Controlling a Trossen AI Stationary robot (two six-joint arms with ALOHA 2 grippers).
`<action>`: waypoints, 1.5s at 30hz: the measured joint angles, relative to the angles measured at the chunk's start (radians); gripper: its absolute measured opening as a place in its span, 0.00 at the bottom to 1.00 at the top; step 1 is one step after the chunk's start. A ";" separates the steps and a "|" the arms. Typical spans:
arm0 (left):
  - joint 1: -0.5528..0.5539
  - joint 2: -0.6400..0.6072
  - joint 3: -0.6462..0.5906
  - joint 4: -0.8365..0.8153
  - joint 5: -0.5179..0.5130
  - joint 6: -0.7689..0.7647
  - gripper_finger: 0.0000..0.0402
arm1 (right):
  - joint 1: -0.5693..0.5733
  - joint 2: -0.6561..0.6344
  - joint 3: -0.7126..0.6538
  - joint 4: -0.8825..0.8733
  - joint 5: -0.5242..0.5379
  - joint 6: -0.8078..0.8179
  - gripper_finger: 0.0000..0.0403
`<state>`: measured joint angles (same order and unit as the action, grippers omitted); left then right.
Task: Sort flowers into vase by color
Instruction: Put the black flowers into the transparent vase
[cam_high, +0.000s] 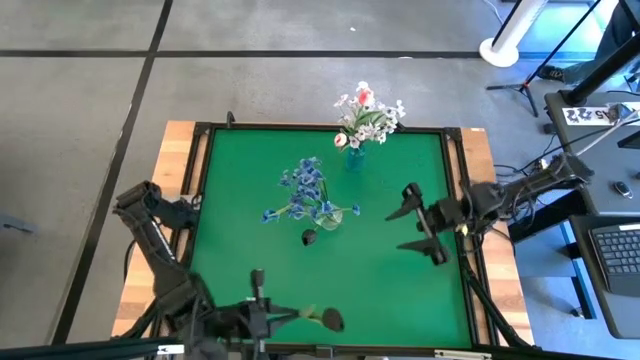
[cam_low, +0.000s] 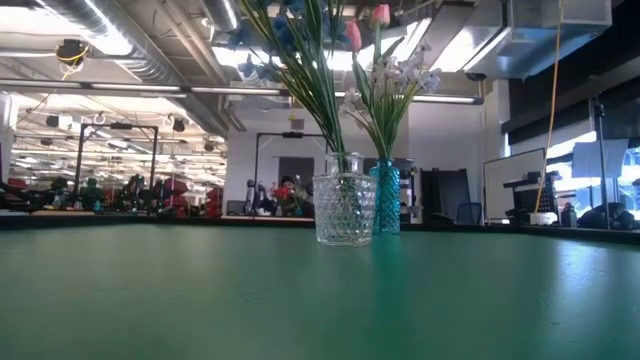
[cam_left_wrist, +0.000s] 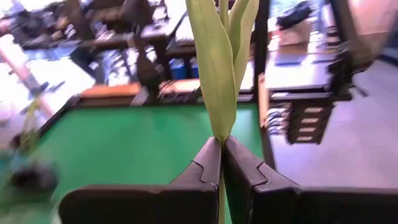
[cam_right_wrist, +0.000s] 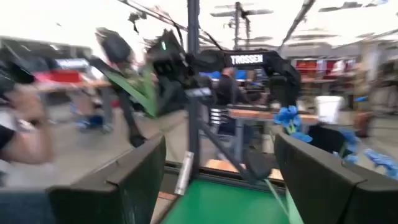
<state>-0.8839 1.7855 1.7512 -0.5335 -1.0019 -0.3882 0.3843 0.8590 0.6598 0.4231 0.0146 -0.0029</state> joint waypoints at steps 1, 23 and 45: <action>0.016 -0.002 0.000 0.050 0.030 0.057 0.00 | 0.032 0.020 0.000 0.016 0.047 -0.030 0.74; 0.410 -0.051 0.000 0.424 0.609 0.346 0.00 | 0.212 0.488 0.264 0.194 0.315 -0.107 0.74; 0.446 -0.051 -0.090 0.483 0.592 0.366 0.00 | 0.171 0.538 0.263 0.279 0.288 -0.098 0.22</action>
<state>-0.4376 1.7340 1.6614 -0.0503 -0.4095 -0.0221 0.5556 1.3971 0.9226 0.7023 0.3023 -0.1013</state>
